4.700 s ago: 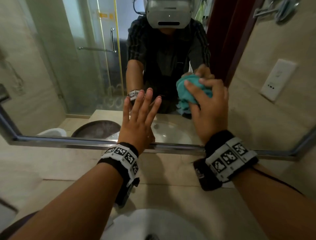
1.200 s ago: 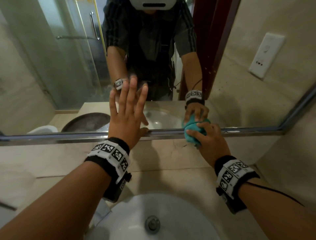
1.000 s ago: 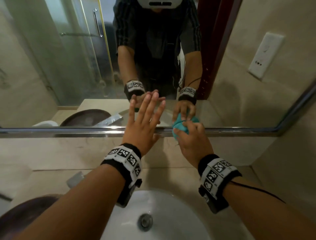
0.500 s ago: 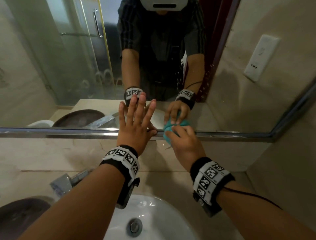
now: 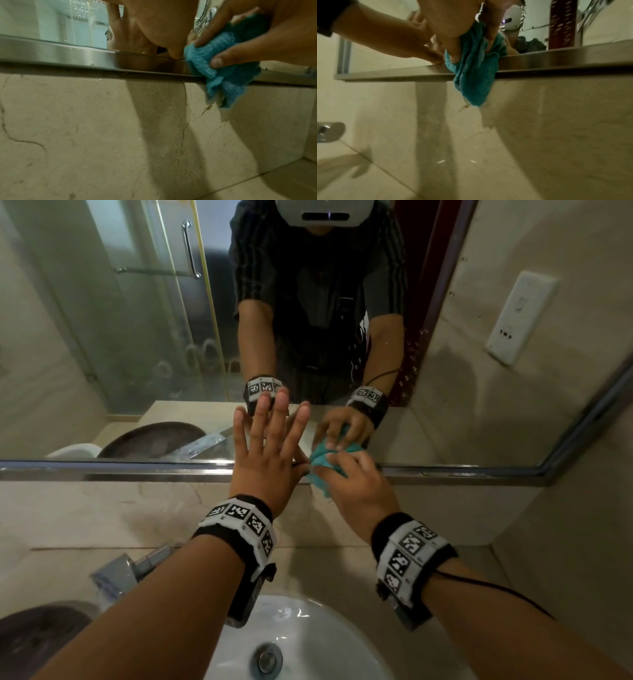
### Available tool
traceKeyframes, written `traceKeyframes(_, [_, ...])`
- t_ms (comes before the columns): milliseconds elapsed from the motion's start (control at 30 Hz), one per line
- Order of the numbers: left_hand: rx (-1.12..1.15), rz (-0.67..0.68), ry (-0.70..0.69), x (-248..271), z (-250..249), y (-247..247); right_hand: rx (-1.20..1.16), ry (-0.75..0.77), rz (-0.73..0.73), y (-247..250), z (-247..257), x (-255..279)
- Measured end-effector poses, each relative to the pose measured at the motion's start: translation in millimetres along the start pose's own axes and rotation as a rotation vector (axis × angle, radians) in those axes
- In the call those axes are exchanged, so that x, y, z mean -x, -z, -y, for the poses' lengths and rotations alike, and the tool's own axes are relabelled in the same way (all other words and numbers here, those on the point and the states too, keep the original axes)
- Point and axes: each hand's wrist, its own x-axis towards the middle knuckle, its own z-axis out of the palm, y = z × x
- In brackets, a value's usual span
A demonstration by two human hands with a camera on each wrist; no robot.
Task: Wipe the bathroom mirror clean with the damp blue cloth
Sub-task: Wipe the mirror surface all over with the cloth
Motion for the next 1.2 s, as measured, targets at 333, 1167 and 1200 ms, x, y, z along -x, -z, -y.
traceKeyframes(333, [0.003, 0.016, 0.009, 0.5, -0.1, 0.4, 0.058, -0.245, -0.04, 13.0, -30.3, 28.3])
traceKeyframes(1167, [0.057, 0.081, 0.028, 4.2, -5.1, 7.2, -0.041, -0.12, 0.074, 25.1, -59.6, 35.8])
traceKeyframes(1200, [0.062, 0.078, 0.033, 4.5, -6.4, 8.9, -0.016, -0.149, 0.062, 33.2, -74.4, 45.9])
